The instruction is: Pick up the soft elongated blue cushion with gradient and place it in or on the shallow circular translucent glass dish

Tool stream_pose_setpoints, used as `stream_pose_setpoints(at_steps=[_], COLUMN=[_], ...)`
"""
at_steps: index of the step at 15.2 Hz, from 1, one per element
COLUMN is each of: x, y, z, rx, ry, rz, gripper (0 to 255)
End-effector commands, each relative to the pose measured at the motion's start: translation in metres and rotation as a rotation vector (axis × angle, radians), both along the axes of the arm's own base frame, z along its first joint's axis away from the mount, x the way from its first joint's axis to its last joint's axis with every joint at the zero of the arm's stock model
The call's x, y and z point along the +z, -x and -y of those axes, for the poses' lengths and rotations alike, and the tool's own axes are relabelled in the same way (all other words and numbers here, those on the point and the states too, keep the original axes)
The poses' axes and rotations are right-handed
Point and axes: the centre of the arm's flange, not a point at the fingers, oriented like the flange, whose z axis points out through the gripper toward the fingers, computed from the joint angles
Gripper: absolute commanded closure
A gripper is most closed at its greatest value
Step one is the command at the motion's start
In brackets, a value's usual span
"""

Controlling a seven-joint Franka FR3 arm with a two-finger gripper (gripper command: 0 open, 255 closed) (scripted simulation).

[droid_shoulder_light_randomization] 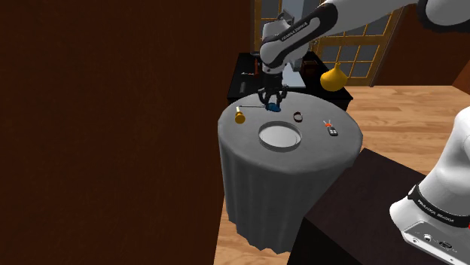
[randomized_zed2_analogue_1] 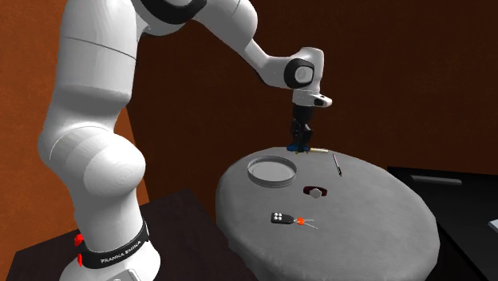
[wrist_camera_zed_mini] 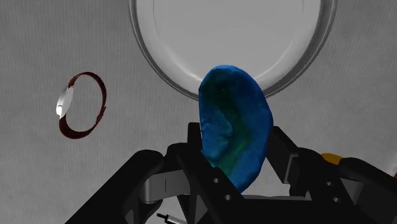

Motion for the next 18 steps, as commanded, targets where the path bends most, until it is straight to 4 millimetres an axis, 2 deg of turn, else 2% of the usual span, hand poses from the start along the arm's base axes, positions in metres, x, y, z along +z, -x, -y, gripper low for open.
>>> stream_pose_setpoints(at_steps=[1,7,18], x=[0.002,0.004,-0.054], y=[0.022,0.09,0.09], z=[-0.013,-0.049,-0.049], rx=[0.0,0.0,0.0], ry=[0.0,0.0,0.0], rz=[0.0,0.0,0.0], gripper=[255,255,255])
